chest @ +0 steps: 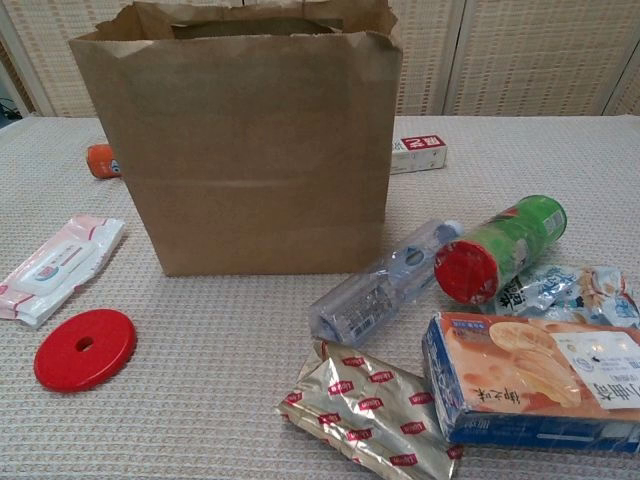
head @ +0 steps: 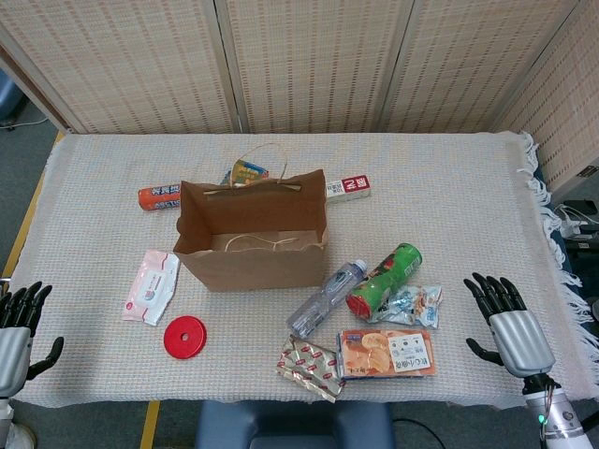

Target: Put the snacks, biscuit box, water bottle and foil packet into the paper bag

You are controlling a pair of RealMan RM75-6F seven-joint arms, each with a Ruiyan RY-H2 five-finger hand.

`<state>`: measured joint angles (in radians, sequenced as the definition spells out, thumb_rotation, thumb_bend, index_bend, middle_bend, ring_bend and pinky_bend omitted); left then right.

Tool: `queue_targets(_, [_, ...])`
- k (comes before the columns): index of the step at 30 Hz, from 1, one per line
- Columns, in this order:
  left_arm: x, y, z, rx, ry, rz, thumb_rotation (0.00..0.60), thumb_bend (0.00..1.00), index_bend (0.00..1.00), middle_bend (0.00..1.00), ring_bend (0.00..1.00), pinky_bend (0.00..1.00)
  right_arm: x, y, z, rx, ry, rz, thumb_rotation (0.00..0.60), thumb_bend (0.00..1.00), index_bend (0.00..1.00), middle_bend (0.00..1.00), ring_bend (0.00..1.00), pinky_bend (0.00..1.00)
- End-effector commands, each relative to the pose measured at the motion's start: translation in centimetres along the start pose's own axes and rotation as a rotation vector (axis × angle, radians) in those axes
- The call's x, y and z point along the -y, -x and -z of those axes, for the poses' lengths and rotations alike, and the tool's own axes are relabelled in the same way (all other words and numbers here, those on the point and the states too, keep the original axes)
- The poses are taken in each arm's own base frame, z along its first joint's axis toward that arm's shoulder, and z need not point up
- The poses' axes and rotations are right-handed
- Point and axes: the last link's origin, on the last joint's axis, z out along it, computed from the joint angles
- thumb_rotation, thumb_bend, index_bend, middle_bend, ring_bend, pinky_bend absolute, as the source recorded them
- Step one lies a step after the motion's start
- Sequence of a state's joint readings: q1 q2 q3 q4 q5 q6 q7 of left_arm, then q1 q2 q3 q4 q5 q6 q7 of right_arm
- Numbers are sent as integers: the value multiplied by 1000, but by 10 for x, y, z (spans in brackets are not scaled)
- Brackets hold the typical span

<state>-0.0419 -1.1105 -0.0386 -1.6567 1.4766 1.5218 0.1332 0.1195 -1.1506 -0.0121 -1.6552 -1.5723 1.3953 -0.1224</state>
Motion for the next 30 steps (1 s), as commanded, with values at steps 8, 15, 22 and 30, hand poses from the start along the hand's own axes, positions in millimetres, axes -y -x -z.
queue_targets(8, [2,-1,1,-2,-10,5,600,374,0,0,0,0,2,0,-1,2,-13,-4,600,120,0,0,0,27])
queue_targets(15, [3,-1,1,-4,-13,0,600,375,0,0,0,0,1,-2,-7,12,-14,-15,600,119,0,0,0,27])
queue_targets(22, [2,-1,1,-2,-10,-1,600,374,0,0,0,0,2,-11,-35,79,-56,14,600,63,0,0,0,27])
queue_targets(30, [2,-1,1,1,-15,1,600,373,0,0,0,0,15,-1,-86,192,-104,101,600,38,0,0,0,27])
